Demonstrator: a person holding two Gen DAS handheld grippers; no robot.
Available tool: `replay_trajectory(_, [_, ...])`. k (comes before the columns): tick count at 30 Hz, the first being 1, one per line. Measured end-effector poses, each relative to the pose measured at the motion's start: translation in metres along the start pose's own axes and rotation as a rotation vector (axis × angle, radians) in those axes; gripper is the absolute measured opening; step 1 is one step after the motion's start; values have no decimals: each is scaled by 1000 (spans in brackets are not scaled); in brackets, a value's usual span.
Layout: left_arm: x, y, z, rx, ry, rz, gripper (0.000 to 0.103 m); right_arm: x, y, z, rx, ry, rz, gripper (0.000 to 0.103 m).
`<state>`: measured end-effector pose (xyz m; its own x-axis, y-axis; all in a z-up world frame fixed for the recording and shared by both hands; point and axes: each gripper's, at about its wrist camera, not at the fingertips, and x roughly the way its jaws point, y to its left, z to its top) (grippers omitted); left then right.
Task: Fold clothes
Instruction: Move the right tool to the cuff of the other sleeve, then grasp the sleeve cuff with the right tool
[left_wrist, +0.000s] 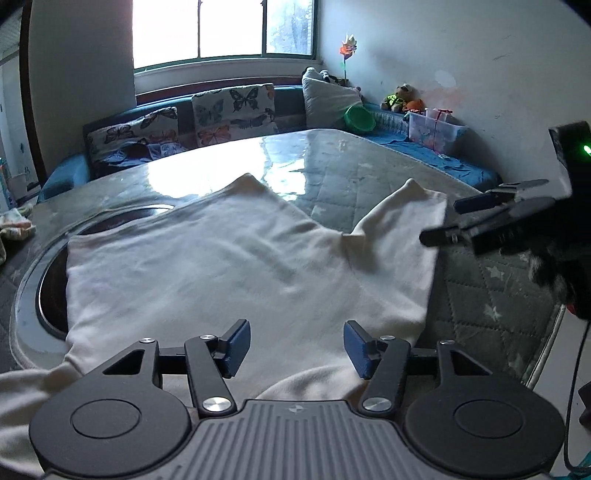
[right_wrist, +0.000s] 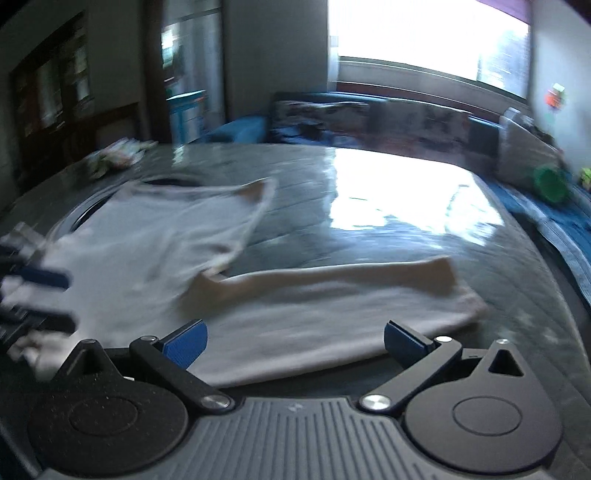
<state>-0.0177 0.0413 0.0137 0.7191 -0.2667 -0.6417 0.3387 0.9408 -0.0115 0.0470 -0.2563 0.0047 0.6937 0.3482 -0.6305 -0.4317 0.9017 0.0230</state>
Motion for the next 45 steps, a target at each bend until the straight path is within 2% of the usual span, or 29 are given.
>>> replay_trajectory(3, [1,-3,4,6,-6,4,65,1,-24,4,59,-10,-48,100])
replay_trajectory(5, [2,-5,7,7,-11,4,67,5,-40,6,104,-7,-70,94])
replay_trajectory(12, [6,-12,18,17,-24,-3,67,21,-84,9,260,1,-135,83])
replay_trajectory(18, [18,-18,24,23,-2,-13,67,33,-100,10,288,15,-187,76])
replay_trajectory(21, [23,-21,25,20,10,-16,67,38,-108,9,315,22,-192,69])
replay_trajectory(25, [29,-22,25,11,25,-17,67,42,-111,7,324,22,-202,66])
replay_trajectory(29, [34,-24,24,8,38,-15,67,43,-110,7,316,17,-220,53])
replay_trajectory(30, [34,-24,24,6,39,-14,67,43,-110,7,314,15,-223,50])
replay_trajectory(31, [35,-24,24,4,41,-14,67,43,-110,7,315,13,-222,41])
replay_trajectory(32, [36,-24,24,3,43,-14,67,43,-109,7,315,10,-221,36])
replay_trajectory(34, [36,-25,23,1,44,-12,68,44,-109,7,318,7,-224,32])
replay_trajectory(37, [36,-25,23,-2,44,-10,69,42,-111,6,333,-2,-215,16])
replay_trajectory(41, [37,-24,22,-6,47,-2,70,33,-112,7,355,-28,-186,11])
replay_trajectory(45, [37,-20,22,-21,47,5,71,15,-106,17,352,-75,-136,9])
